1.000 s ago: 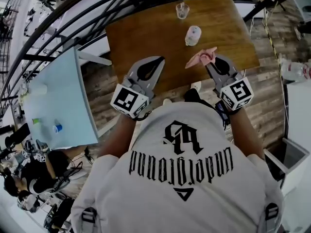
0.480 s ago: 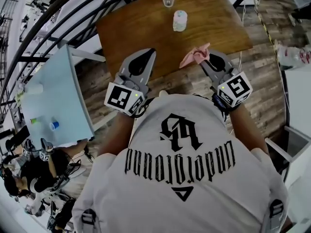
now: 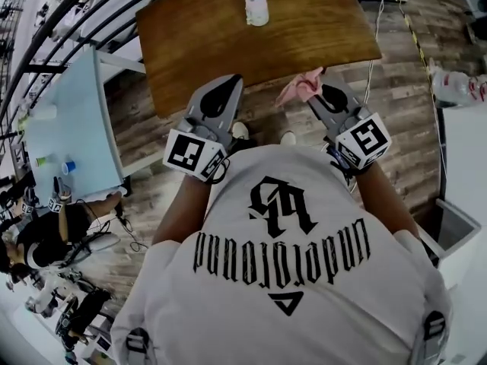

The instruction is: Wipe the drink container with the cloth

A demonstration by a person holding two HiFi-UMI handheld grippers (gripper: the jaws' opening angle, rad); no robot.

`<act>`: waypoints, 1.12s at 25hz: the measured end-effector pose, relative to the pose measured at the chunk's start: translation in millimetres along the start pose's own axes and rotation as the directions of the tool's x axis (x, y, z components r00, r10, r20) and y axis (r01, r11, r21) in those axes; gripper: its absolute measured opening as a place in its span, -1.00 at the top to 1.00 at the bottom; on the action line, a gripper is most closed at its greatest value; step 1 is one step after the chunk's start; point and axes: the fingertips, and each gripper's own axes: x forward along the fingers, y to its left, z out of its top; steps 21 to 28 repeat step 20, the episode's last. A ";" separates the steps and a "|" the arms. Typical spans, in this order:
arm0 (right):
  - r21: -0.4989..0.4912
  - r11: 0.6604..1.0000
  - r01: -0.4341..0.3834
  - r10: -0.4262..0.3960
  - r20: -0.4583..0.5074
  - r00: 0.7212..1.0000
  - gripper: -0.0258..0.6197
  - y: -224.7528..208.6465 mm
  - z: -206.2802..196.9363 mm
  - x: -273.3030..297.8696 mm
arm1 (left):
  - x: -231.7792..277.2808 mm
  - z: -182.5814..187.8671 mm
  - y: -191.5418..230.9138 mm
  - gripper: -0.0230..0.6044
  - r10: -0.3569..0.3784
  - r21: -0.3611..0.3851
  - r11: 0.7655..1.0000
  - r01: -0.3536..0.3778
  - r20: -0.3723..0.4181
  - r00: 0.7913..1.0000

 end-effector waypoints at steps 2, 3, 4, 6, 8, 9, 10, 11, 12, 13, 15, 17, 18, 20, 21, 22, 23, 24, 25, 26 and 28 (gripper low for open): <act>-0.004 1.000 -0.015 0.015 0.000 1.000 0.79 2.7 -3.3 -11.3 | -4.0 -3.5 -13.0 0.77 0.020 -0.011 1.000 -0.020 -0.001 1.000; -0.003 1.000 -0.019 0.019 0.001 1.000 0.79 3.3 -5.5 -16.7 | -5.4 -5.2 -18.9 0.77 0.031 -0.016 0.999 -0.031 -0.002 1.000; -0.001 1.000 -0.023 0.023 0.003 1.000 0.79 4.2 -7.0 -21.8 | -6.5 -6.5 -24.5 0.77 0.040 -0.020 0.999 -0.040 -0.002 0.999; 0.000 1.000 -0.030 0.030 0.004 1.000 0.79 7.1 -6.4 -30.5 | -7.9 -7.5 -35.0 0.77 0.049 -0.023 0.999 -0.049 0.000 0.999; -0.002 0.999 -0.041 0.041 0.005 0.999 0.79 10.9 -4.6 -37.2 | -9.5 -6.7 -43.8 0.77 0.054 -0.022 0.998 -0.054 0.003 0.999; -0.003 0.999 -0.047 0.047 0.006 0.999 0.79 12.7 -4.0 -39.8 | -10.6 -5.9 -47.3 0.77 0.057 -0.022 0.998 -0.057 0.005 0.998; -0.003 0.999 -0.053 0.053 0.010 0.999 0.79 14.1 -3.9 -42.3 | -11.7 -5.1 -50.5 0.77 0.059 -0.023 0.998 -0.059 0.005 0.998; -0.001 0.998 -0.057 0.057 0.014 0.998 0.79 14.9 -4.5 -44.8 | -12.6 -4.8 -53.4 0.77 0.062 -0.024 0.998 -0.061 0.004 0.998; 0.002 0.998 -0.059 0.059 0.018 0.998 0.79 15.0 -5.1 -46.8 | -13.1 -4.9 -55.7 0.77 0.063 -0.025 0.998 -0.063 0.002 0.998; 0.002 0.998 -0.059 0.059 0.021 0.998 0.79 14.9 -4.8 -48.0 | -13.5 -5.4 -57.3 0.77 0.064 -0.025 0.998 -0.064 0.000 0.998; 0.002 0.998 -0.059 0.059 0.024 0.998 0.79 15.7 -3.2 -48.5 | -14.9 -7.4 -59.2 0.77 0.066 -0.026 0.998 -0.066 -0.006 0.998; 0.004 0.998 -0.062 0.062 0.025 0.998 0.79 18.8 -3.0 -49.7 | -17.4 -10.8 -62.2 0.77 0.066 -0.029 0.997 -0.066 -0.012 0.998; 0.006 0.998 -0.063 0.063 0.026 0.998 0.79 20.0 -3.7 -50.6 | -18.4 -12.2 -63.8 0.77 0.065 -0.032 0.997 -0.066 -0.015 0.998; 0.010 0.998 -0.066 0.066 0.028 0.997 0.79 21.4 -5.6 -52.2 | -19.5 -14.3 -66.8 0.77 0.065 -0.036 0.997 -0.065 -0.017 0.998; 0.010 0.998 -0.066 0.066 0.028 0.997 0.79 21.4 -5.6 -52.2 | -19.5 -14.3 -66.8 0.77 0.065 -0.036 0.997 -0.065 -0.017 0.998; 0.010 0.998 -0.066 0.066 0.028 0.997 0.79 21.4 -5.6 -52.2 | -19.5 -14.3 -66.8 0.77 0.065 -0.036 0.997 -0.065 -0.017 0.998; 0.010 0.998 -0.066 0.066 0.028 0.997 0.79 21.4 -5.6 -52.2 | -19.5 -14.3 -66.8 0.77 0.065 -0.036 0.997 -0.065 -0.017 0.998; 0.010 0.998 -0.066 0.066 0.028 0.997 0.79 21.4 -5.6 -52.2 | -19.5 -14.3 -66.8 0.77 0.065 -0.036 0.997 -0.065 -0.017 0.998; 0.010 0.998 -0.066 0.066 0.028 0.997 0.79 21.4 -5.6 -52.2 | -19.5 -14.3 -66.8 0.77 0.065 -0.036 0.997 -0.065 -0.017 0.998; 0.010 0.998 -0.066 0.066 0.028 0.997 0.79 21.4 -5.6 -52.2 | -19.5 -14.3 -66.8 0.77 0.065 -0.036 0.997 -0.065 -0.017 0.998; 0.010 0.998 -0.066 0.066 0.028 0.997 0.79 21.4 -5.6 -52.2 | -19.5 -14.3 -66.8 0.77 0.065 -0.036 0.997 -0.065 -0.017 0.998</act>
